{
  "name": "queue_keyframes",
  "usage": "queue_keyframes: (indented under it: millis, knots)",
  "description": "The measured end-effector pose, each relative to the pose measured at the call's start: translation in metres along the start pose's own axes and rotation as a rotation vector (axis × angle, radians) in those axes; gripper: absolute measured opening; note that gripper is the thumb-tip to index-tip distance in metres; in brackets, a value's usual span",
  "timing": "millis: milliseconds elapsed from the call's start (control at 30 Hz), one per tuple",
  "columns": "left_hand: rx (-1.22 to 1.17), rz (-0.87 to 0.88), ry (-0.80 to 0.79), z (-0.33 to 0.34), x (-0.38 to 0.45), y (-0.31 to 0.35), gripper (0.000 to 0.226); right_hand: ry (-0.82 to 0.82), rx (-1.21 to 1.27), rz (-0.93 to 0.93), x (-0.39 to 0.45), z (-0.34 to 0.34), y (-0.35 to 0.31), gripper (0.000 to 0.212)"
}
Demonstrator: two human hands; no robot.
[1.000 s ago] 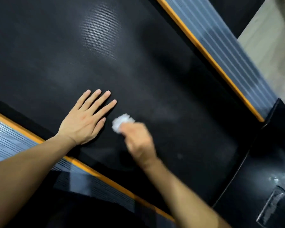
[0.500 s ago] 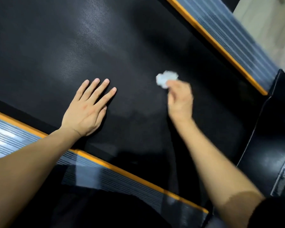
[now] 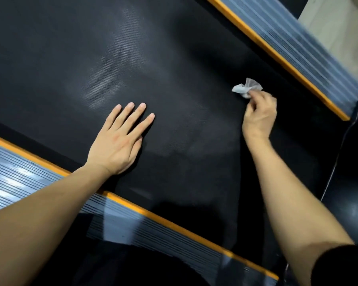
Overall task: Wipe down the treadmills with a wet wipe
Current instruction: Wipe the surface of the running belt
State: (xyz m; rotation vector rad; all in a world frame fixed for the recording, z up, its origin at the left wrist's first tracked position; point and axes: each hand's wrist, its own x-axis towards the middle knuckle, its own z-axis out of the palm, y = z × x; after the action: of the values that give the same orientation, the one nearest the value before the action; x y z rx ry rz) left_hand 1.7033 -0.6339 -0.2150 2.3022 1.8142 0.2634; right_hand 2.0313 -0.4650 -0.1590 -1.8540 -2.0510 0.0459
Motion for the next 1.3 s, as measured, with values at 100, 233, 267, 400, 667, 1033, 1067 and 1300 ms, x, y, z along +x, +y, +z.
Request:
queue_keyframes:
  millis: [100,233,267,400,667,1033,1067,1300]
  knots:
    - [-0.003,-0.016,0.005,0.001,-0.001,-0.001,0.061,-0.052,0.304,-0.145,-0.066,0.0,-0.062,0.033]
    - [-0.023,-0.053,0.036,0.001,-0.001,0.0,0.06,-0.36,0.463,-0.668,-0.195,-0.014,-0.128,0.024]
    - [-0.027,-0.067,0.043,0.001,-0.002,0.0,0.058,-0.447,0.45,-0.725,-0.207,-0.012,-0.125,0.022]
    - [-0.014,-0.134,0.044,-0.001,-0.004,0.0,0.059,-0.46,0.326,-0.94,-0.125,0.01,-0.106,0.02]
    - [0.011,-0.164,0.02,0.001,-0.002,0.0,0.06,-0.027,-0.051,-0.051,0.077,0.048,-0.013,0.038]
    - [0.084,-0.093,-0.039,-0.013,-0.015,-0.032,0.057,-0.645,0.305,-0.868,-0.137,0.001,-0.131,0.015]
    - [0.114,-0.139,-0.042,-0.019,-0.019,-0.041,0.057,-0.625,0.214,-0.833,-0.107,0.01,-0.123,0.015]
    - [0.173,-0.2,-0.124,-0.032,-0.033,-0.078,0.059,-0.097,-0.039,-0.209,0.095,0.069,-0.029,0.041]
